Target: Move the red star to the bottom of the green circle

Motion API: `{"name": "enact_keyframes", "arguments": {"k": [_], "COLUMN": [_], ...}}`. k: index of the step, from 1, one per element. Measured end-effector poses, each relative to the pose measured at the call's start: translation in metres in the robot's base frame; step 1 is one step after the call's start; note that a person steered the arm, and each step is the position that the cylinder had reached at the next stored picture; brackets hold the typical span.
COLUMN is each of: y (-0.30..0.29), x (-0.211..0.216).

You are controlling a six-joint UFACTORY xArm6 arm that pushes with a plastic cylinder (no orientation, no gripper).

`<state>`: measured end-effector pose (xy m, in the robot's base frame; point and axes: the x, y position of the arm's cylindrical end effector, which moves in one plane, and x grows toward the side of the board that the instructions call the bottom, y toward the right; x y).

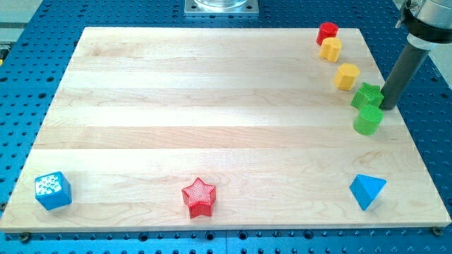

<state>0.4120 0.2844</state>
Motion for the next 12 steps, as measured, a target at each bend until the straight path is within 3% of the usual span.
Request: {"name": "enact_keyframes", "arguments": {"k": [2, 3, 4, 5, 7, 8, 9, 11, 12], "y": [-0.017, 0.018, 0.019, -0.045, -0.253, -0.362, -0.411, -0.319, -0.300], "x": [0.000, 0.023, 0.091, 0.098, 0.101, 0.126, 0.204, 0.189, 0.157]}}
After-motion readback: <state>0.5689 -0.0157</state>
